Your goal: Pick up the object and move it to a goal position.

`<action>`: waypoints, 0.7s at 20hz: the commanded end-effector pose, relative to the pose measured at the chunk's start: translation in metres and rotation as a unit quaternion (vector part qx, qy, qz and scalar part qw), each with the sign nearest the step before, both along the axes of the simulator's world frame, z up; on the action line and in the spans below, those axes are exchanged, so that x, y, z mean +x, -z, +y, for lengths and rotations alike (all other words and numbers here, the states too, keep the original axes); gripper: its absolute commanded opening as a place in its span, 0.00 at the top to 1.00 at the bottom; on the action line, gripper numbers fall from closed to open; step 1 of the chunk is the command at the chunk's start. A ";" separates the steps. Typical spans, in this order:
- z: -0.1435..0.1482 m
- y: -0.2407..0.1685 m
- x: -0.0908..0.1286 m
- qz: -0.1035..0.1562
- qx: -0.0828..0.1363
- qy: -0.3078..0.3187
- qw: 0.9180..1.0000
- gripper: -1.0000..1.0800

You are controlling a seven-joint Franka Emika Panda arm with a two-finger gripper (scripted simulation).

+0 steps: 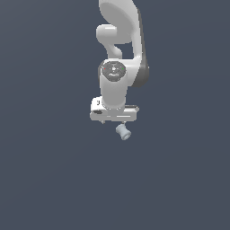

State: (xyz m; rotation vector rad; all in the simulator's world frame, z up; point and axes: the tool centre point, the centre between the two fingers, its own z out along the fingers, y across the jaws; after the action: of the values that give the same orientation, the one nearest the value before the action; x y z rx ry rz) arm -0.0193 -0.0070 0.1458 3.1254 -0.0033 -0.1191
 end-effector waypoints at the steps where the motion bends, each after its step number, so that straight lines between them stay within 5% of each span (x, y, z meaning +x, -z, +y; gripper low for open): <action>1: 0.000 0.000 0.000 0.000 0.000 0.000 1.000 0.04; 14: 0.009 -0.008 0.008 -0.005 0.010 -0.006 1.000 0.04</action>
State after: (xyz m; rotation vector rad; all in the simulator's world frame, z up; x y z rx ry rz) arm -0.0112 0.0023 0.1542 3.1455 0.0173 -0.1018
